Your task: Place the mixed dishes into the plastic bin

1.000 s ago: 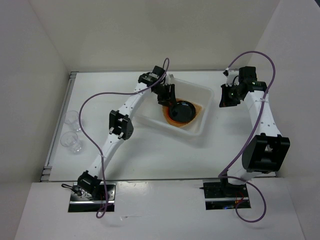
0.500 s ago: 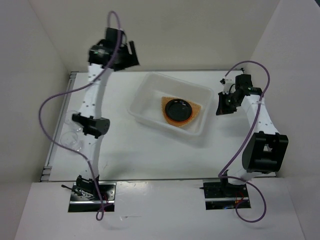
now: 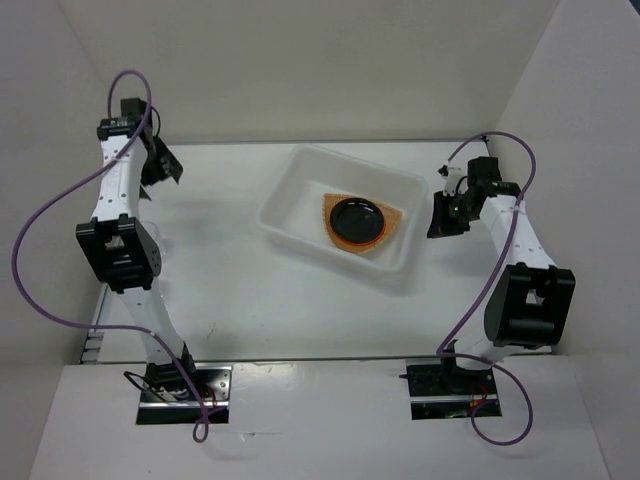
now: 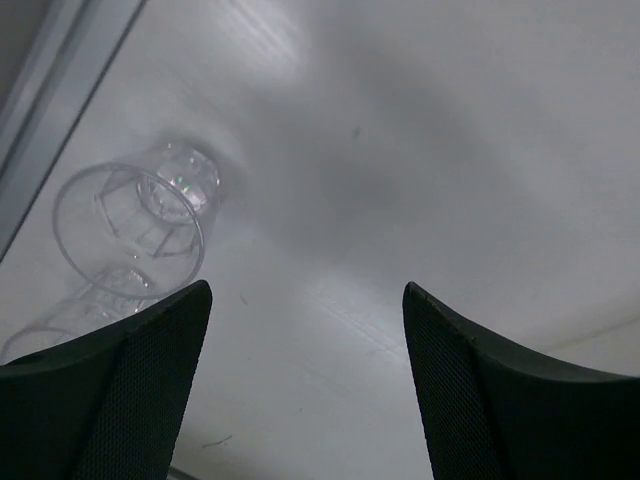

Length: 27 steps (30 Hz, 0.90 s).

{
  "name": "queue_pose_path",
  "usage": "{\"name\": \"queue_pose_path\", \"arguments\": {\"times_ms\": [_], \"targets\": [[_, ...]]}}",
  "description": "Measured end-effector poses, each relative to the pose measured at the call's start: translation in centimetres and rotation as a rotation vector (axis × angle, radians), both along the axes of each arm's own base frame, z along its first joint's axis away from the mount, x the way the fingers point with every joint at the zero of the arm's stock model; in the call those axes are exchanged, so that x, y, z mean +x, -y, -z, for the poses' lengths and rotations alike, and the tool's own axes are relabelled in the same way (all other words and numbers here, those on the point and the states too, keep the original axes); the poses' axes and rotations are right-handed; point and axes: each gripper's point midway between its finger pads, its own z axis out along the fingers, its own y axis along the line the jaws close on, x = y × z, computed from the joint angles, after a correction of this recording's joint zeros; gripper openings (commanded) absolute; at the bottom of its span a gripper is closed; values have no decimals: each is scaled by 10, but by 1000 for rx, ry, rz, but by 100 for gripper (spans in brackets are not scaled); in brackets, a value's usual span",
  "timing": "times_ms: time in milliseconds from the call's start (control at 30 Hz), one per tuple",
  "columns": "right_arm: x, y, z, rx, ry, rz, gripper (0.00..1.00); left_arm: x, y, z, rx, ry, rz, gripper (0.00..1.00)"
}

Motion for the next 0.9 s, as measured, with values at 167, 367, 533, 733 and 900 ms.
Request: {"name": "queue_pose_path", "arguments": {"times_ms": [167,367,533,733,900], "targets": [[1,0,-1,3,6,-1,54,-33,1,82,-66,-195,-12,84],[2,-1,-1,2,8,-4,59,-48,-6,108,-92,-211,-37,84],[2,-1,0,5,6,-8,59,-48,-8,111,-94,-181,-32,84],[2,-2,5,14,-11,-12,59,-42,-14,113,-84,-154,-20,84],[2,-2,9,14,-23,-11,59,-43,-21,122,-75,-153,-16,77]]}}
